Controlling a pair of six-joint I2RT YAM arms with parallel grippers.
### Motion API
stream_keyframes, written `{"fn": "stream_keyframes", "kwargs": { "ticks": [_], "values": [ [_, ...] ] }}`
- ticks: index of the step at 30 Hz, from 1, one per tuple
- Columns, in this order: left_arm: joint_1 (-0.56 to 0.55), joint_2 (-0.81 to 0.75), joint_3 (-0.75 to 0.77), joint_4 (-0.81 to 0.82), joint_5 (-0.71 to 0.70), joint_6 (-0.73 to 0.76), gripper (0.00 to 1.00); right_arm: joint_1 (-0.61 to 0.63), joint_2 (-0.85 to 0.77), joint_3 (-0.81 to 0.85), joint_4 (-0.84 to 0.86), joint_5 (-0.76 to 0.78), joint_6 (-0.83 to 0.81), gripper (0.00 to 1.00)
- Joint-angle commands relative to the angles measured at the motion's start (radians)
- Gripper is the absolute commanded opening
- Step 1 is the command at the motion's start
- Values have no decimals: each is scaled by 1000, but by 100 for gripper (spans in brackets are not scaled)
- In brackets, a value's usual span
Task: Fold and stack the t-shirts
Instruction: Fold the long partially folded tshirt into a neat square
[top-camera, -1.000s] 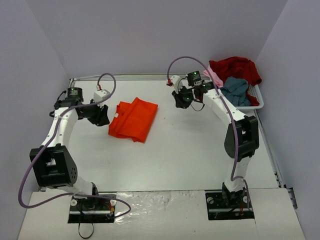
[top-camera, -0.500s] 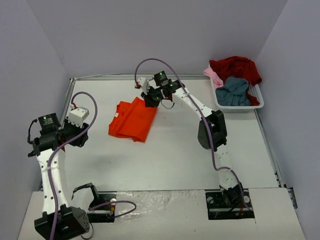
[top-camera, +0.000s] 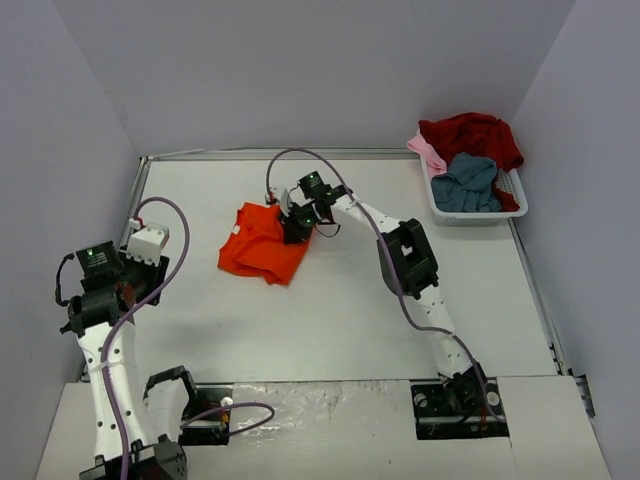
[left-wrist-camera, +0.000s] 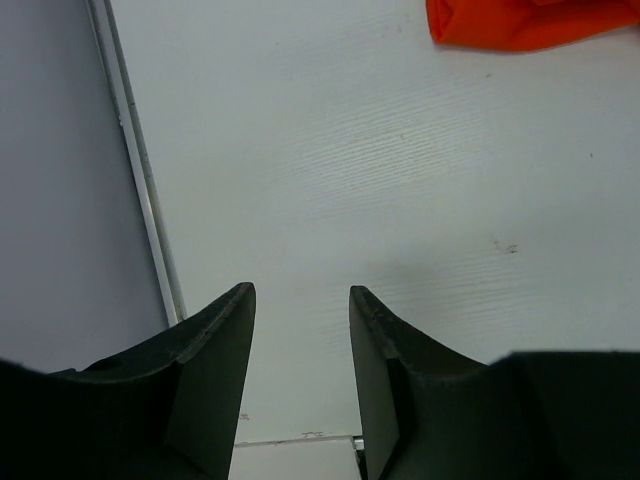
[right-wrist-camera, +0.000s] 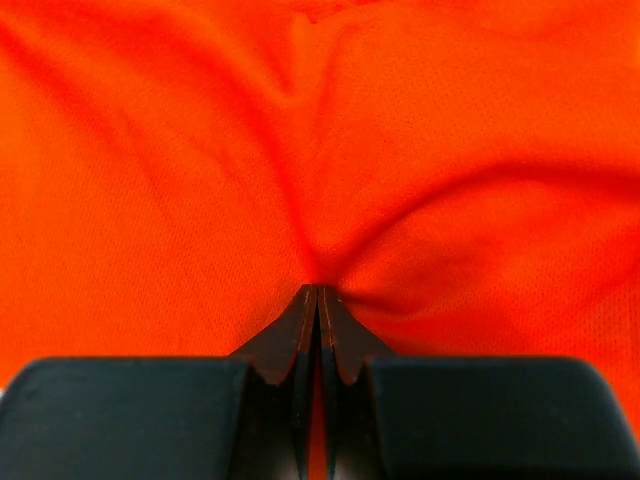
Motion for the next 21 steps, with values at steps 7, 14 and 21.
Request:
{"fn": "stream_keyframes", "kwargs": {
  "ticks": [7,14,21],
  "values": [
    [6,35,45,18,20,-75,42,-123,-210,-482,-131,102,-63,0],
    [7,-7,41,16,57,-75,43,-106,-444,-734,-179,132,-99,0],
    [6,-21,32,14,111,-70,46,-68,-611,-806,-252,119,-76,0]
  ]
}}
